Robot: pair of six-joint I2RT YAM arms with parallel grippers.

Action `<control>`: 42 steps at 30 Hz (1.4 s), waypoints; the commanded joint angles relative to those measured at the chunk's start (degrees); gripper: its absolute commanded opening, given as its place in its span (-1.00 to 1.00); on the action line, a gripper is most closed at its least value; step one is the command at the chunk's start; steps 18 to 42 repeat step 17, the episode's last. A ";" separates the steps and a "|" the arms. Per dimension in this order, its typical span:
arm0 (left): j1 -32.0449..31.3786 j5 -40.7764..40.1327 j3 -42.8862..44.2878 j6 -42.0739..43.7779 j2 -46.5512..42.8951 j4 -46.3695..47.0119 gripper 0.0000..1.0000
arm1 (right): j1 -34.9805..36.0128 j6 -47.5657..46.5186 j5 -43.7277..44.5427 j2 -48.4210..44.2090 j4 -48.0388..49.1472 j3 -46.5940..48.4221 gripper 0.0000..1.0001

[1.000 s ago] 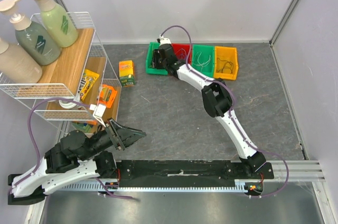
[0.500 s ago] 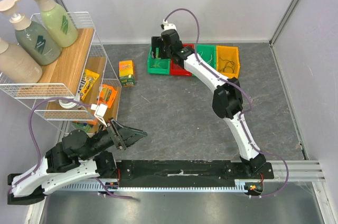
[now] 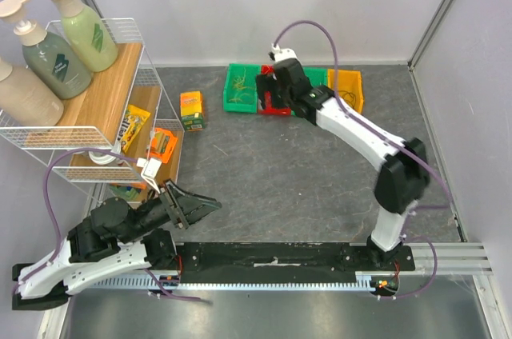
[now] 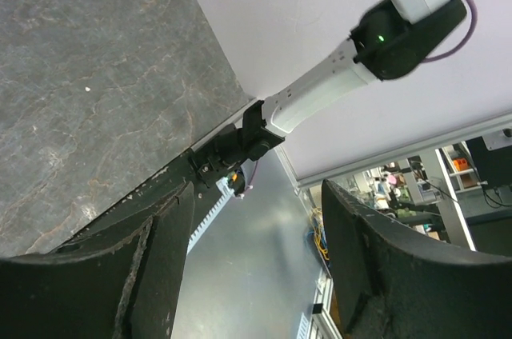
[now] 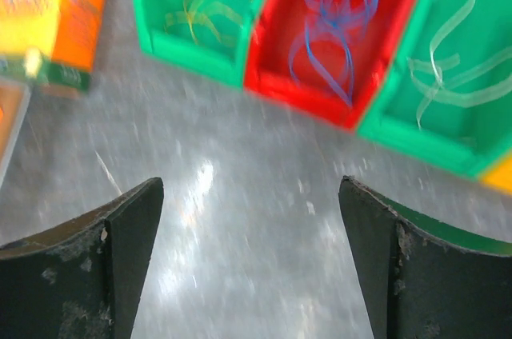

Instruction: Untangle the cables

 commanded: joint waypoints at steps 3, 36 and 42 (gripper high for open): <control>0.03 1.33 -1.08 -0.36 -2.47 2.07 0.42 | 2.75 -3.05 1.00 -27.52 4.64 -27.74 0.97; 0.11 2.02 -1.88 1.66 -6.25 3.38 0.42 | 3.19 -2.60 2.32 -90.65 9.65 -59.43 0.96; 0.11 2.02 -1.88 1.66 -6.25 3.38 0.42 | 3.19 -2.60 2.32 -90.65 9.65 -59.43 0.96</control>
